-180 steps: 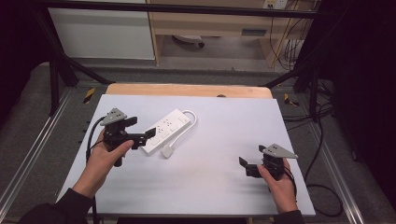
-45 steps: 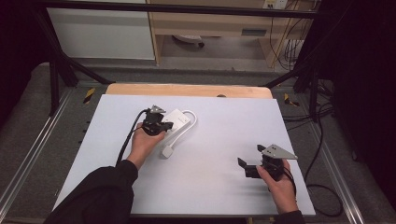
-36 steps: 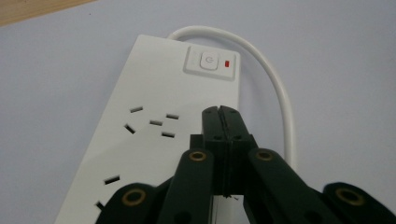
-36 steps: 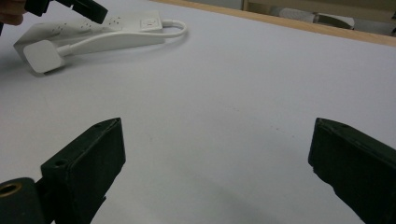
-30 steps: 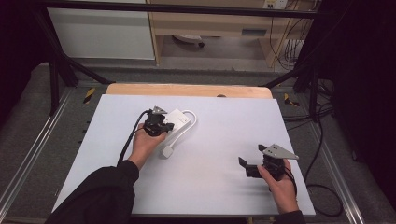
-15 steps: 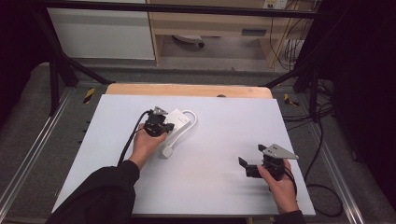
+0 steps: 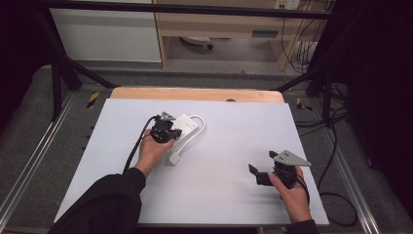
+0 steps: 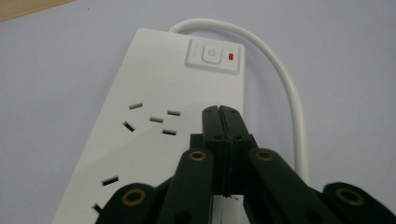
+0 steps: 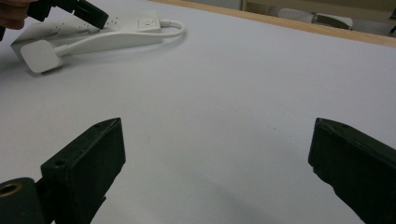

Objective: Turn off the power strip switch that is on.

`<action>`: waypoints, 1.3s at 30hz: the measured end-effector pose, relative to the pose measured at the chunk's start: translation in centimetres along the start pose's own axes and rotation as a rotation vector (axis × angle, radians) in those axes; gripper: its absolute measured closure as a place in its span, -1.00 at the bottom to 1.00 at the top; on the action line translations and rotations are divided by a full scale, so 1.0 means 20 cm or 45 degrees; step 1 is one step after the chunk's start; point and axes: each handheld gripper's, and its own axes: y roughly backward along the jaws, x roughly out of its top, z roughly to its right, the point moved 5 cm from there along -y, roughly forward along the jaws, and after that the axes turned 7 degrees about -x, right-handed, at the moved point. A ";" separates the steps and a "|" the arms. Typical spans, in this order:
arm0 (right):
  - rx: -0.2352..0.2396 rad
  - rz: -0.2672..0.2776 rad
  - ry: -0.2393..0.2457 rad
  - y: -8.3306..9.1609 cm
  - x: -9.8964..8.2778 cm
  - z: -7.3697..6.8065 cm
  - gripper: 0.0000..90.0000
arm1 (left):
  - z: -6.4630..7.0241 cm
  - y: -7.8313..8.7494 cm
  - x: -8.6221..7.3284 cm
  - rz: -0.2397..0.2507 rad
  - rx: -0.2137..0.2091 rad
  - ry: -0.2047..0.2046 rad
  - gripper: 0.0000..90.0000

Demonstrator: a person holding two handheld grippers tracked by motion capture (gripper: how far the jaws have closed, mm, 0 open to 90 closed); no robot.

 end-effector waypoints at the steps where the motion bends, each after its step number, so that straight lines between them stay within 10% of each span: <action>1: 0.001 -0.001 0.000 0.00 0.00 0.00 -0.90 | 0.00 0.00 0.00 0.000 -0.001 0.003 1.00; 39: 0.003 -0.001 -0.002 0.00 0.00 0.00 -0.90 | 0.01 0.00 0.01 0.049 0.009 0.001 1.00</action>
